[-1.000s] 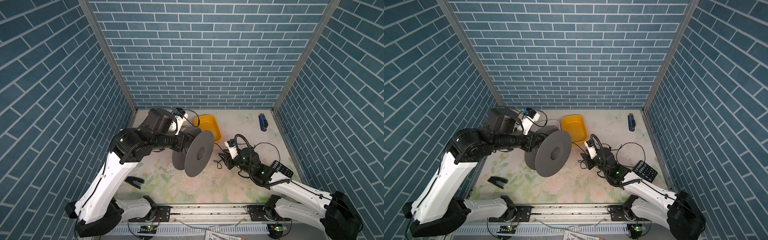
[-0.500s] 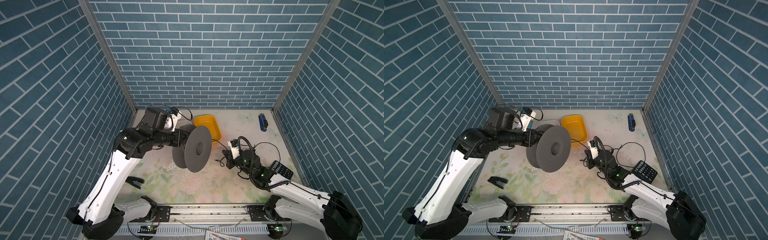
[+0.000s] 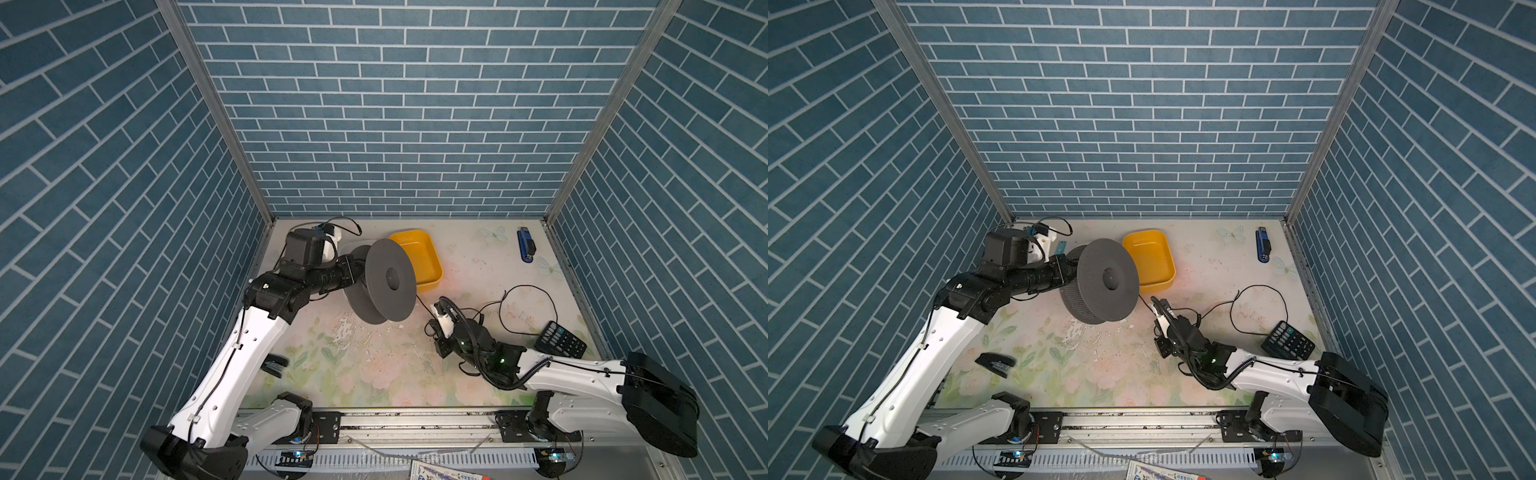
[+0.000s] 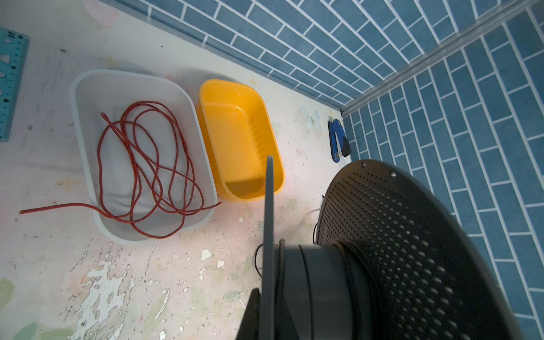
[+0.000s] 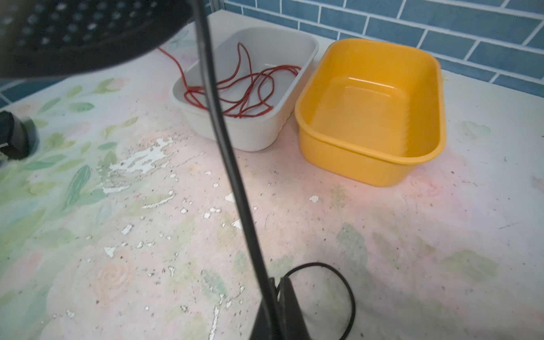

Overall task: Wrap the cables
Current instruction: 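Regrasp the cable lower with the right gripper while the left turns the spool upright, then tilt the spool with the left gripper while the right wraps cable over the hub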

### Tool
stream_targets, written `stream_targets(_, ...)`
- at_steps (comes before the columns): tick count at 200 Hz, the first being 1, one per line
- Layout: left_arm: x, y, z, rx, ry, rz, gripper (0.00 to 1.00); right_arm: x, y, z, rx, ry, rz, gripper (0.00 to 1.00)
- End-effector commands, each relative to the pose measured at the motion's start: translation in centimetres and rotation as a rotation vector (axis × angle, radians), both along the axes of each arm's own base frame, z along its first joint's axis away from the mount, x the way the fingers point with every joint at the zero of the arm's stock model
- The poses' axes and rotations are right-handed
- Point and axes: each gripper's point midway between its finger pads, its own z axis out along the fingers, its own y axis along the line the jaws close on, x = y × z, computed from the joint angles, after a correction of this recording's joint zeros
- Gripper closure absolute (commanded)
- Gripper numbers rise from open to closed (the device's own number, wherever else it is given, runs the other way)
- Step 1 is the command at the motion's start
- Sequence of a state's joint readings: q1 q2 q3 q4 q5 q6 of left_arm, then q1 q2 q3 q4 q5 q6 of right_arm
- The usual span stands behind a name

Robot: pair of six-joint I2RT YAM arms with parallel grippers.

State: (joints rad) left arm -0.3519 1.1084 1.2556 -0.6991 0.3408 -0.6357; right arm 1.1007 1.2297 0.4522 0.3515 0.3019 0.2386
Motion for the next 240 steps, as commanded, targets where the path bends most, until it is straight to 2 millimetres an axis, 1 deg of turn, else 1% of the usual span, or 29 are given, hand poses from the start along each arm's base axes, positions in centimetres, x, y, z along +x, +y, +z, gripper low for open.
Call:
stream_targets(1,2.0,1.3,2.8,-0.045,-0.131,0.121,1.0,0.1,2.1,1.9,-0.013,-0.063,0.014,1.0)
stream_targets(28,2.4,3.6,2.1,0.002,-0.173,0.252,1.0,-1.6,4.6,2.2,-0.074,-0.103,0.071,1.0)
stream_targets(50,2.6,4.9,1.5,0.032,-0.196,0.319,1.0,-2.9,6.8,2.8,-0.127,-0.144,0.122,1.0)
stream_targets(72,2.7,5.1,0.7,0.077,-0.199,0.34,1.0,-4.4,9.2,3.6,-0.15,-0.174,0.184,1.0)
stream_targets(90,2.5,5.1,0.0,0.146,-0.2,0.345,1.0,-5.4,10.5,4.4,-0.167,-0.201,0.212,1.0)
stream_targets(105,2.2,5.2,-0.5,0.25,-0.207,0.356,1.0,-6.1,11.4,5.6,-0.173,-0.229,0.231,1.0)
stream_targets(119,2.0,4.8,-1.0,0.317,-0.204,0.345,1.0,-6.4,12.0,7.0,-0.185,-0.262,0.227,1.0)
stream_targets(139,1.8,4.2,-1.8,0.412,-0.192,0.326,1.0,-6.2,12.1,9.1,-0.2,-0.295,0.194,1.0)
stream_targets(157,1.5,3.3,-2.4,0.489,-0.18,0.295,1.0,-5.9,11.8,10.9,-0.194,-0.312,0.168,1.0)
stream_targets(177,1.1,2.3,-3.1,0.579,-0.153,0.247,1.0,-5.4,10.6,12.9,-0.173,-0.329,0.118,1.0)
stream_targets(193,0.8,1.7,-3.7,0.629,-0.128,0.212,1.0,-5.2,9.6,14.1,-0.174,-0.338,0.096,1.0)
stream_targets(213,0.5,1.2,-4.3,0.656,-0.104,0.175,1.0,-5.1,8.5,14.8,-0.2,-0.342,0.086,1.0)
stream_targets(240,0.2,1.0,-4.8,0.699,-0.07,0.138,1.0,-5.5,7.3,14.9,-0.258,-0.312,0.118,1.0)
